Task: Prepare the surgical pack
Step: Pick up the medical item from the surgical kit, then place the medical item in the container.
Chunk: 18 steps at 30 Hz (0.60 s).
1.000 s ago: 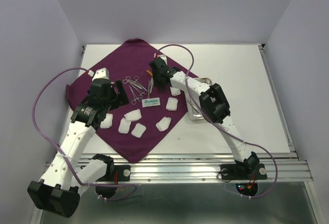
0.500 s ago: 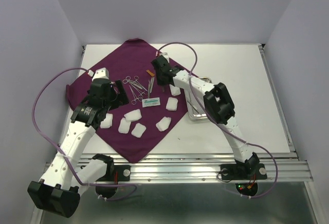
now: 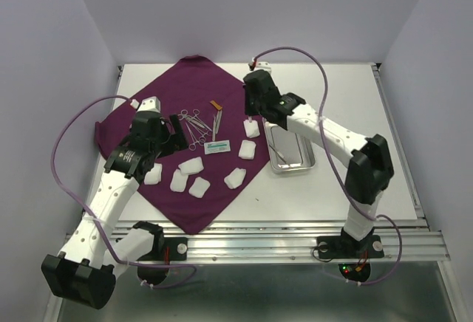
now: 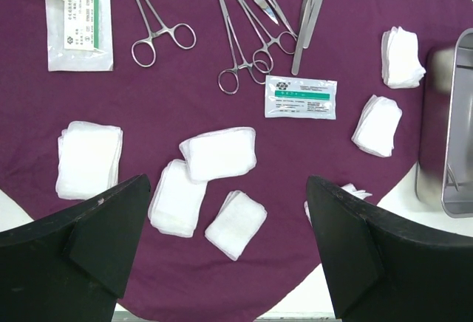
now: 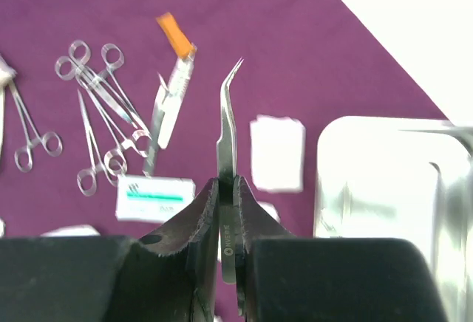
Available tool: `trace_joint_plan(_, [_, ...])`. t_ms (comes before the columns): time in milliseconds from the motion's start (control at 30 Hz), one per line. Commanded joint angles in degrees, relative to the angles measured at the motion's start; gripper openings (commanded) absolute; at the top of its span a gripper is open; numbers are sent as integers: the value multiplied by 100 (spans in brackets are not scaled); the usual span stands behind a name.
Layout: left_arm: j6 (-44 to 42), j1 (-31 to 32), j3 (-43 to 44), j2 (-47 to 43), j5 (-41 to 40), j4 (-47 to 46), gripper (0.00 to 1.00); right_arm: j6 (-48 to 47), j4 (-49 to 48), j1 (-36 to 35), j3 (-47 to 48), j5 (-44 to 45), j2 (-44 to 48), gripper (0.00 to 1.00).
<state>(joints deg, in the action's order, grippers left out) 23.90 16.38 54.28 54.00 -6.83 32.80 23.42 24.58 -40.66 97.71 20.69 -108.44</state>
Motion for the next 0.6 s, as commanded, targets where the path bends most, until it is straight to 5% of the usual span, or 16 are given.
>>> trace_joint_plan(0, [-79, -30, 65, -12, 42, -203, 99, 40, -357, 163, -1006, 172, 963, 6])
trace_joint_plan(267, [53, -30, -119, 155, 59, -256, 99, -56, -454, 735, -3046, 32, 2265, 7])
trace_joint_plan(567, [27, -30, -76, 120, 173, -291, 99, -619, -629, 735, -3803, -416, 1933, 8])
